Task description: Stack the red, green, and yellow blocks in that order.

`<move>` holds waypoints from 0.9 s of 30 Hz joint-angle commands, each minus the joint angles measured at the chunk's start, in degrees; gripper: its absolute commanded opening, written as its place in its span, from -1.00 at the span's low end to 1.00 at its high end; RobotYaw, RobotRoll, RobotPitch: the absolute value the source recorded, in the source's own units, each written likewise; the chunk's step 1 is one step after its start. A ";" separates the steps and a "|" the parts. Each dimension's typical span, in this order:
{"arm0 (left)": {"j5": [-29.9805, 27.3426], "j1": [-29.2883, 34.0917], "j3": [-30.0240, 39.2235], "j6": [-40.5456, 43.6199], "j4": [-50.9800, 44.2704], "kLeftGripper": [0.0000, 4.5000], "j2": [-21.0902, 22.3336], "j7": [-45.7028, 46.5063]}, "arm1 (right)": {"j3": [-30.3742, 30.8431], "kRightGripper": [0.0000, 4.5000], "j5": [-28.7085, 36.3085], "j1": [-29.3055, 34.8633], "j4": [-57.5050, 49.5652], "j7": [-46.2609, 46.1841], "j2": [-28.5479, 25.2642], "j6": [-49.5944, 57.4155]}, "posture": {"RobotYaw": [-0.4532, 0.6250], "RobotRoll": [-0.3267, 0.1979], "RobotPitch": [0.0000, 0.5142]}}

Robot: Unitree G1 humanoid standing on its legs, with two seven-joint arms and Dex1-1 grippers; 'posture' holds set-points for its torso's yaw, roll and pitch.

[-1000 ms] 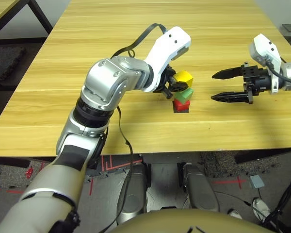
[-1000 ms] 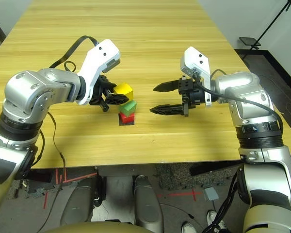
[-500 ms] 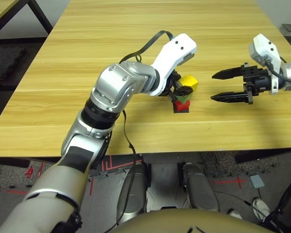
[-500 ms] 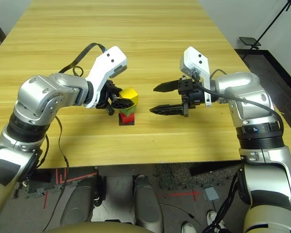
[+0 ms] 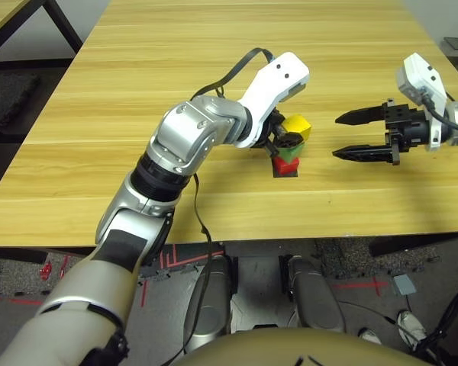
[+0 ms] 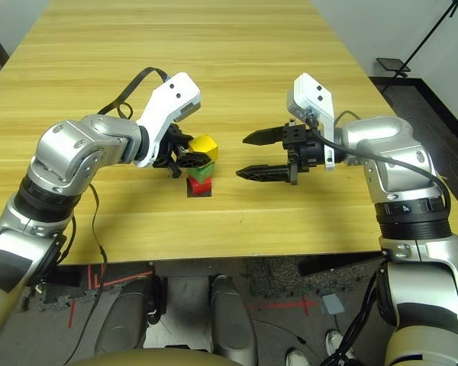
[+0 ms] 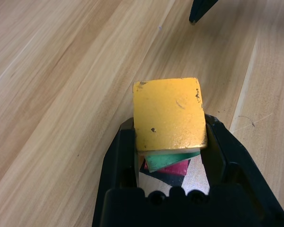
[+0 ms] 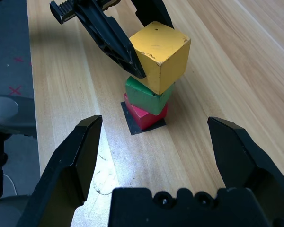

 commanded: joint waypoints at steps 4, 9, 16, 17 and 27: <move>0.19 1.17 -1.30 0.21 -0.49 -0.14 0.72 -0.73 | -0.30 1.00 0.53 0.40 -0.66 -0.55 -0.46 0.21 | 0.09 0.08 -0.44; 0.98 1.41 -2.33 -0.88 0.28 0.43 1.20 -0.93 | -0.73 1.00 0.76 0.69 -0.63 -0.81 -0.92 0.08 | 0.08 0.06 -0.43; 0.52 0.14 0.63 -2.29 0.41 0.98 0.12 -1.03 | -1.58 1.00 0.90 0.22 0.27 -0.85 -1.58 -0.46 | 0.09 0.02 -0.49; -0.21 -0.01 2.42 -1.68 -0.67 0.98 0.00 -0.93 | -1.97 1.00 1.00 0.07 0.51 -0.86 -1.82 -0.50 | 0.09 0.02 -0.51; 0.95 10.23 27.31 0.54 -10.36 0.98 3.52 10.89 | -14.18 1.00 -1.71 -1.70 23.05 -18.15 -0.02 -9.04 | 0.13 -0.13 -0.65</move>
